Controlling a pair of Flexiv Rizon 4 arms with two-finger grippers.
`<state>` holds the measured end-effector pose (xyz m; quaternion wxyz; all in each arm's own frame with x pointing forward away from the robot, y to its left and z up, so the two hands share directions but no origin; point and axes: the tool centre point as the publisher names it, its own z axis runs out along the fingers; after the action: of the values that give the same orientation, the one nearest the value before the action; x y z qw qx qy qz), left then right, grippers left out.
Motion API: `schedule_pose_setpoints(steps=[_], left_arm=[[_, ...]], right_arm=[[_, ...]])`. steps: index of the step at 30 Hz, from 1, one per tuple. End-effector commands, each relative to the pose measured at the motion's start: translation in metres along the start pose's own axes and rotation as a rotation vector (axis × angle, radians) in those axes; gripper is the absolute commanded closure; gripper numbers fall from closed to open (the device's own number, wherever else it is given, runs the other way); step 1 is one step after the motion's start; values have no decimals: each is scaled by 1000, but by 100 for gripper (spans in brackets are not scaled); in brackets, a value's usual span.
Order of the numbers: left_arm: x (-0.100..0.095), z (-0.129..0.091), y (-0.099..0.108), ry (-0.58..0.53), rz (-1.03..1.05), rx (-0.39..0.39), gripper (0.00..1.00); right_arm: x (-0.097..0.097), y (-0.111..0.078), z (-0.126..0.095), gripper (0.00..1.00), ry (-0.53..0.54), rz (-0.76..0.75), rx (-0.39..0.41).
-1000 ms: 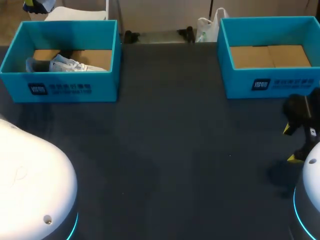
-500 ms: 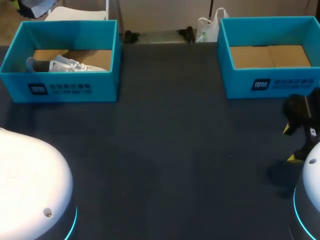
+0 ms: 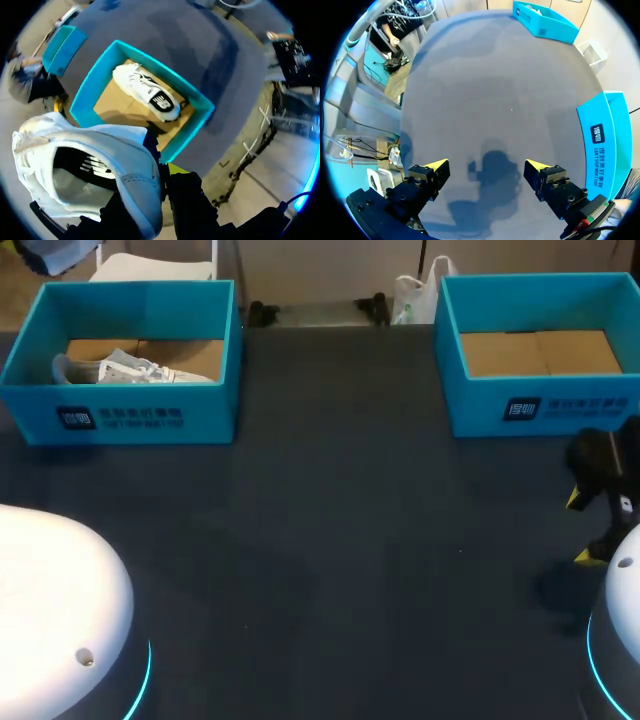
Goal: Take the shoe out of the shoebox, open the shoe tongue, remove and reinsert the insole, then place the shoe into the shoebox
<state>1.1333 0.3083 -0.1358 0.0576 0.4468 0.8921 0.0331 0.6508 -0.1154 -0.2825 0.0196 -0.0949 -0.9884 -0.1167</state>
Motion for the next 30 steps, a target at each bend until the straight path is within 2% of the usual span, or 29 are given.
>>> schedule_pose_setpoints(steps=[1, 10, 12, 14, 15, 19, 27, 30], left_arm=[[-3, 1, 17, 44, 89, 4, 100], [-3, 1, 17, 44, 89, 4, 100], [-5, 3, 20, 28, 151, 9, 100], [-3, 8, 25, 28, 243, -14, 100], [0, 11, 26, 15, 306, 15, 100], [1, 22, 29, 44, 379, 4, 100], [1, 52, 13, 116, 498, -41, 100], [-1, 64, 10, 126, 500, -25, 100]], right_arm=[[1, 0, 1, 0, -3, 1, 3], [1, 0, 1, 0, -3, 1, 3], [1, 0, 1, 0, -3, 1, 3], [1, 0, 1, 0, -3, 1, 3], [1, 0, 1, 0, -3, 1, 3], [1, 0, 1, 0, -3, 1, 3], [1, 0, 1, 0, -3, 1, 3], [1, 0, 1, 0, -3, 1, 3]])
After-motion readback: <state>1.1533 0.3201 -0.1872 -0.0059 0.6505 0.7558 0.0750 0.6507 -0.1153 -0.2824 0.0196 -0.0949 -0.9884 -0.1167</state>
